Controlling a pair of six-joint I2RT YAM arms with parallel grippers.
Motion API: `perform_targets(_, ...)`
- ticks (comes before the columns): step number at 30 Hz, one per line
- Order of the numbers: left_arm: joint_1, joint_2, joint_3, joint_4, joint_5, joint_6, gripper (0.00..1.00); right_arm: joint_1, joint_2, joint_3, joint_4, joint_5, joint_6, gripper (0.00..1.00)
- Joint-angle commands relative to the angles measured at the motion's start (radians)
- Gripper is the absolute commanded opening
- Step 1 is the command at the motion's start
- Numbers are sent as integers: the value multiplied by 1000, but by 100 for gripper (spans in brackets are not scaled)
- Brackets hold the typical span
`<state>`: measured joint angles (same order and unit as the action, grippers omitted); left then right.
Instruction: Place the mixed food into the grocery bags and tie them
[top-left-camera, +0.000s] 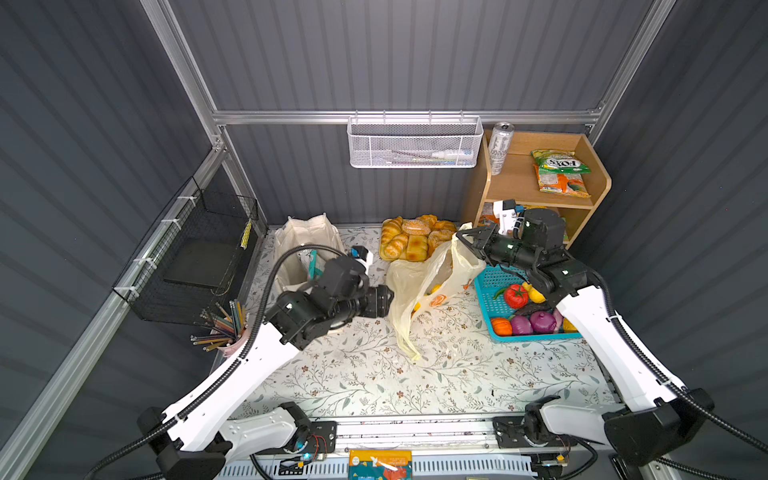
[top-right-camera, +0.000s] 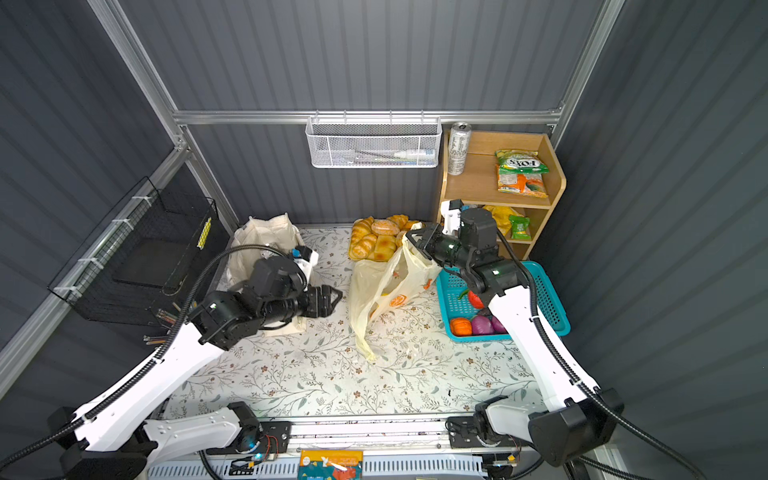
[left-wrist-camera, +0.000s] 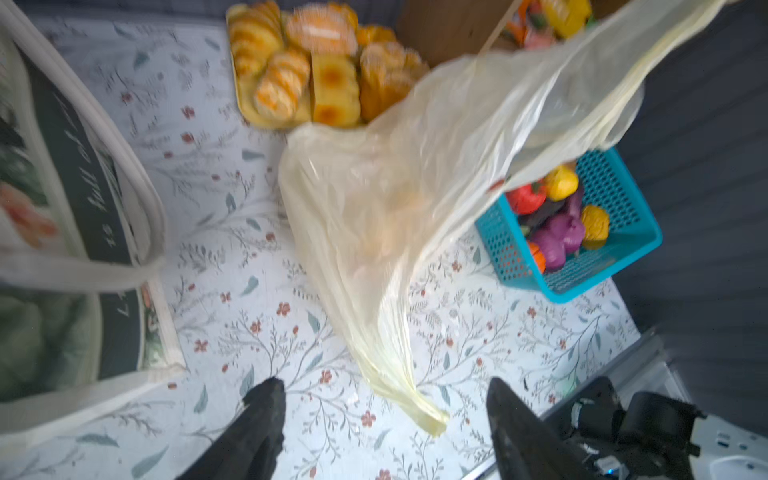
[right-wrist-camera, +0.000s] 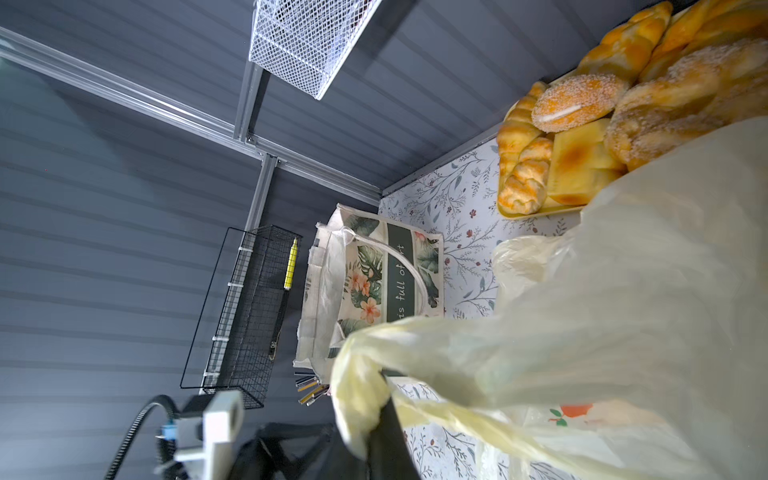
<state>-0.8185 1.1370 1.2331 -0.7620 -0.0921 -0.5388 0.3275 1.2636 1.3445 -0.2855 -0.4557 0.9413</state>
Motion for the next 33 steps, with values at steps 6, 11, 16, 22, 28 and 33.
perform_targets(6, -143, 69, -229, 116, -15, -190, 80, 1, 5, -7, 29, 32, 18, 0)
perform_targets(11, -179, 82, -276, 160, -81, -247, 82, 1, -2, -23, 27, 32, 8, 0)
perform_targets(16, -181, 101, -293, 192, -173, -263, 83, 2, -10, -32, 29, 30, 7, 0)
perform_targets(22, -181, 194, -275, 239, -166, -235, 83, 2, -13, -42, 32, 24, 8, 0)
perform_targets(28, -180, 251, -319, 288, -154, -245, 57, 2, -18, -45, 29, 23, 2, 0)
perform_targets(33, -177, 218, -227, 203, -220, -179, 0, -4, -34, -27, -25, -1, -52, 0)
